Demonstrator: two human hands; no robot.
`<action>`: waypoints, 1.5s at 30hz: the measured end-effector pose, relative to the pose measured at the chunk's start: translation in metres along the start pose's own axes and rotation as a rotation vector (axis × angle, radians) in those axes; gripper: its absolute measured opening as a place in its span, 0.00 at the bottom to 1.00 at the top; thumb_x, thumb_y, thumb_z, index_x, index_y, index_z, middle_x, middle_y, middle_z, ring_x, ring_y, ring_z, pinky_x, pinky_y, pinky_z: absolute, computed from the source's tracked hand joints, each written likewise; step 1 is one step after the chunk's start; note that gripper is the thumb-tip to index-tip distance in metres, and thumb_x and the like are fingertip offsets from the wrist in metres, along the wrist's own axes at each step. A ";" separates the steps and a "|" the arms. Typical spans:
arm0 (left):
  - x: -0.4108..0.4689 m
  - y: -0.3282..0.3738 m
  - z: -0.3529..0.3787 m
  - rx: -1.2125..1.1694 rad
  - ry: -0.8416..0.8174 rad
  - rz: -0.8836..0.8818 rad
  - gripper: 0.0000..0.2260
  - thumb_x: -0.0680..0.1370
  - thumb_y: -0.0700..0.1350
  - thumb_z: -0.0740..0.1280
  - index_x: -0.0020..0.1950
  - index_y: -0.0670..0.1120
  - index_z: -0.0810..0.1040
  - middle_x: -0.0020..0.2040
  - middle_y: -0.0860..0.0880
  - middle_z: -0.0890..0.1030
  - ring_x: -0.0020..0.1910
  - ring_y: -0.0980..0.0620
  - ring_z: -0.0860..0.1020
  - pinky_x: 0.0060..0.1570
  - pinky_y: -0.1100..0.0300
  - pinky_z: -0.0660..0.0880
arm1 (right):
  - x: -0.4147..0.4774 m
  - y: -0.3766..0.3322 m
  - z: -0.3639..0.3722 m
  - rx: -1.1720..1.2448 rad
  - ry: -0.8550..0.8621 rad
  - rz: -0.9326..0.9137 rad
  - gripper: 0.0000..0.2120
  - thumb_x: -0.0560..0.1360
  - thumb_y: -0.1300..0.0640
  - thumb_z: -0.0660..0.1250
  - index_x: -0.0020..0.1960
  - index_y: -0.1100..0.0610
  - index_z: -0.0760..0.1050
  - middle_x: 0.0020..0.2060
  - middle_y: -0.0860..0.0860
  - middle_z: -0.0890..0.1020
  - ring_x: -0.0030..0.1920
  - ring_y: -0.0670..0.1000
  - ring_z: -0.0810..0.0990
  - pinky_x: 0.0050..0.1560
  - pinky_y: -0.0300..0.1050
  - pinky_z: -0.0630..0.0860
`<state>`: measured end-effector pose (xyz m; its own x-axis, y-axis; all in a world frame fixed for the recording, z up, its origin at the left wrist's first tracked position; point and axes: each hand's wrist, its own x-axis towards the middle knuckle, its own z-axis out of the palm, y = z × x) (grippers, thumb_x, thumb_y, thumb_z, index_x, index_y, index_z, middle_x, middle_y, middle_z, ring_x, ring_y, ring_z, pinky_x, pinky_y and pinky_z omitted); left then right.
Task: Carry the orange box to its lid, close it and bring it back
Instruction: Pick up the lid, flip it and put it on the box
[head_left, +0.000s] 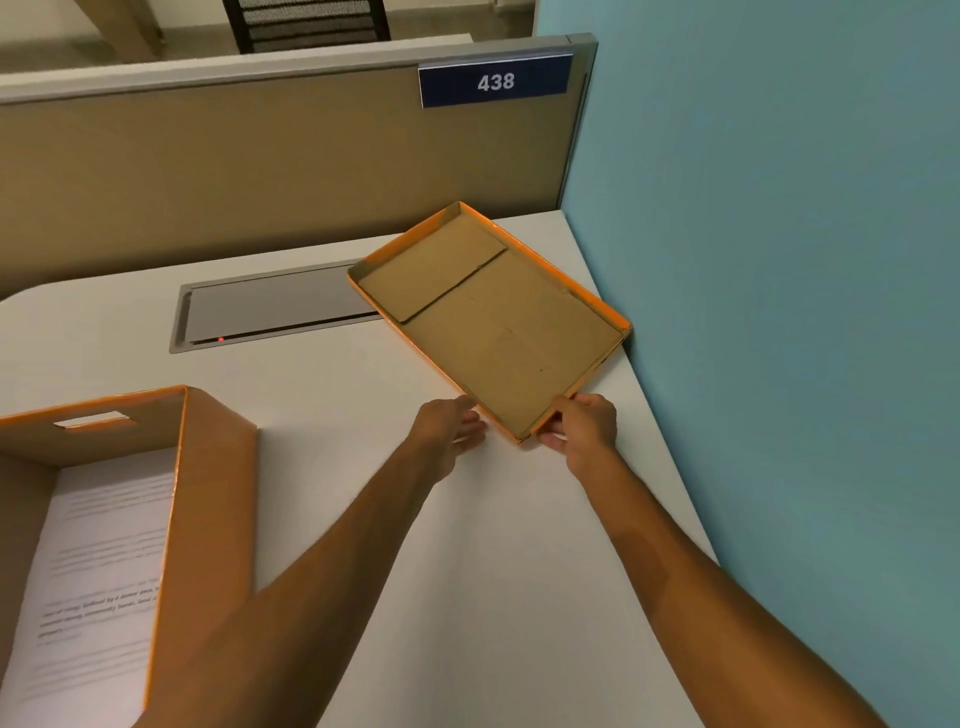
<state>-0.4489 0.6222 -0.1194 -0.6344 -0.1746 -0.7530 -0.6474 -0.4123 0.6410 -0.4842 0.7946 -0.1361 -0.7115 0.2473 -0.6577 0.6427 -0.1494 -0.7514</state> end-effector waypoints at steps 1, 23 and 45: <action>0.002 0.001 0.002 -0.010 -0.014 -0.010 0.10 0.77 0.39 0.68 0.57 0.36 0.76 0.50 0.38 0.78 0.50 0.40 0.80 0.54 0.48 0.79 | 0.003 -0.001 0.002 0.001 0.019 0.001 0.09 0.72 0.67 0.70 0.53 0.65 0.78 0.50 0.66 0.83 0.50 0.65 0.84 0.46 0.61 0.84; -0.011 0.030 0.010 -0.181 -0.211 0.113 0.10 0.76 0.36 0.70 0.56 0.39 0.75 0.59 0.38 0.82 0.56 0.38 0.82 0.49 0.47 0.82 | -0.018 -0.036 -0.015 0.064 -0.154 -0.005 0.10 0.79 0.62 0.66 0.59 0.65 0.77 0.45 0.62 0.83 0.39 0.57 0.82 0.36 0.48 0.80; -0.133 0.067 -0.064 -0.060 -0.181 0.339 0.14 0.75 0.41 0.72 0.58 0.36 0.76 0.53 0.38 0.83 0.44 0.42 0.86 0.39 0.52 0.83 | -0.148 0.002 0.019 -0.810 0.010 -1.331 0.24 0.65 0.59 0.81 0.59 0.60 0.81 0.56 0.58 0.83 0.58 0.60 0.80 0.57 0.56 0.79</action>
<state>-0.3813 0.5605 0.0144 -0.8759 -0.1518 -0.4579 -0.3655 -0.4107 0.8353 -0.3829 0.7394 -0.0411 -0.8725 -0.2163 0.4381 -0.4482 0.7113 -0.5414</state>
